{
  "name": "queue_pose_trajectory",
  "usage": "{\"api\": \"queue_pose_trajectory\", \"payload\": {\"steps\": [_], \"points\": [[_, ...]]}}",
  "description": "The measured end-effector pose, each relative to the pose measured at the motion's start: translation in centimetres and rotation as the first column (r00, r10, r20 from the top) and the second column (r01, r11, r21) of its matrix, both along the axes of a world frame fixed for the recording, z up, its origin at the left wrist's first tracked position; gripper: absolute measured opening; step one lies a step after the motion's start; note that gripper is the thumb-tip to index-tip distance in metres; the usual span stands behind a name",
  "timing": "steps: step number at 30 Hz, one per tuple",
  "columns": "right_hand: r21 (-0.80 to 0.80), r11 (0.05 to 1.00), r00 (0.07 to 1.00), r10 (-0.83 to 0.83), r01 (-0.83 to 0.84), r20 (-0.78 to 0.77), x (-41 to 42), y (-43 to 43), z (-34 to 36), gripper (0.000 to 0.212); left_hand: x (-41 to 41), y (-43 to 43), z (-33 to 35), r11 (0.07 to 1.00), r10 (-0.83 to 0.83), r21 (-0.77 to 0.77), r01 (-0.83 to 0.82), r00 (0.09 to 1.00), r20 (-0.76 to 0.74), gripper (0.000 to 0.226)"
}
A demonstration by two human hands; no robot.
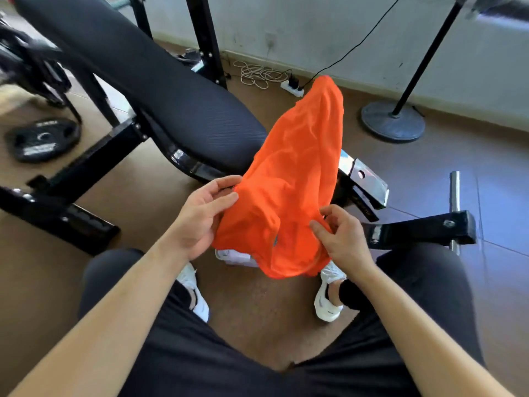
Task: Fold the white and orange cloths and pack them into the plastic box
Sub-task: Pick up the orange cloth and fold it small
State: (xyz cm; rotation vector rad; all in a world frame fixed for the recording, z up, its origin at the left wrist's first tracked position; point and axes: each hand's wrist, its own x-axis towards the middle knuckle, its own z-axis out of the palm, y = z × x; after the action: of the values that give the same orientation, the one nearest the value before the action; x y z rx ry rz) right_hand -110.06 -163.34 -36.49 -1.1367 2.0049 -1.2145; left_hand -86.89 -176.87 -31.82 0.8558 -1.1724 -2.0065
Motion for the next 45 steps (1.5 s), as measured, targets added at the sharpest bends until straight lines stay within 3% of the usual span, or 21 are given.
{"api": "queue_pose_trajectory", "payload": {"steps": [7,11,15,18,22,25,28,31,36,38,42,45], "points": [[-0.146,0.988,0.999,0.045,-0.042,0.015,4.6,3.3,-0.5,0.043,1.3,4.6,0.0,0.999,0.042,-0.012,-0.044,0.992,-0.118,0.05],[-0.084,0.977,0.958,0.208,-0.195,0.195,6.9,3.7,-0.9,0.025,1.2,5.2,-0.8,0.999,0.036,-0.022,-0.039,0.995,-0.089,0.058],[0.107,0.934,0.94,0.335,-0.34,0.065,7.2,3.0,-2.7,0.022,1.3,4.8,-1.8,0.994,0.108,0.022,-0.107,0.992,-0.069,0.058],[0.143,0.932,0.94,0.314,-0.332,0.135,6.5,2.6,-3.4,0.02,2.2,3.5,-2.8,0.97,0.229,0.09,-0.224,0.972,-0.054,0.061],[0.071,0.95,0.934,0.281,-0.303,0.219,5.5,2.2,-2.9,0.015,3.3,1.7,-4.0,0.916,0.375,0.153,-0.372,0.927,0.01,0.062],[-0.041,0.958,0.885,0.279,-0.285,0.372,5.0,1.4,-1.2,0.014,3.8,0.9,-5.0,0.906,0.394,0.135,-0.402,0.915,0.084,0.06],[-0.11,0.949,0.841,0.312,-0.294,0.442,4.4,-0.1,0.5,0.012,3.5,0.6,-5.5,0.899,0.405,0.151,-0.41,0.912,0.068,0.051],[-0.148,0.946,0.835,0.323,-0.288,0.444,4.1,-1.9,2.3,0.018,3.3,0.5,-6.0,0.933,0.347,0.05,-0.357,0.926,0.145,0.058],[-0.132,0.927,0.801,0.37,-0.351,0.47,4.5,-3.5,5.0,0.044,2.4,2.7,-6.0,0.987,0.148,-0.117,-0.114,0.928,0.342,0.012],[-0.113,0.917,0.79,0.389,-0.383,0.475,4.5,-3.6,5.5,0.05,1.8,3.7,-6.1,0.992,0.049,-0.13,0.002,0.919,0.391,0.02],[-0.126,0.9,0.719,0.412,-0.417,0.56,4.3,-3.5,5.6,0.053,0.8,4.6,-6.3,0.959,-0.127,-0.197,0.203,0.931,0.344,0.033],[-0.118,0.896,0.694,0.41,-0.429,0.591,3.9,-3.4,5.4,0.056,0.2,4.7,-6.3,0.939,-0.197,-0.226,0.258,0.945,0.261,0.034]]}}
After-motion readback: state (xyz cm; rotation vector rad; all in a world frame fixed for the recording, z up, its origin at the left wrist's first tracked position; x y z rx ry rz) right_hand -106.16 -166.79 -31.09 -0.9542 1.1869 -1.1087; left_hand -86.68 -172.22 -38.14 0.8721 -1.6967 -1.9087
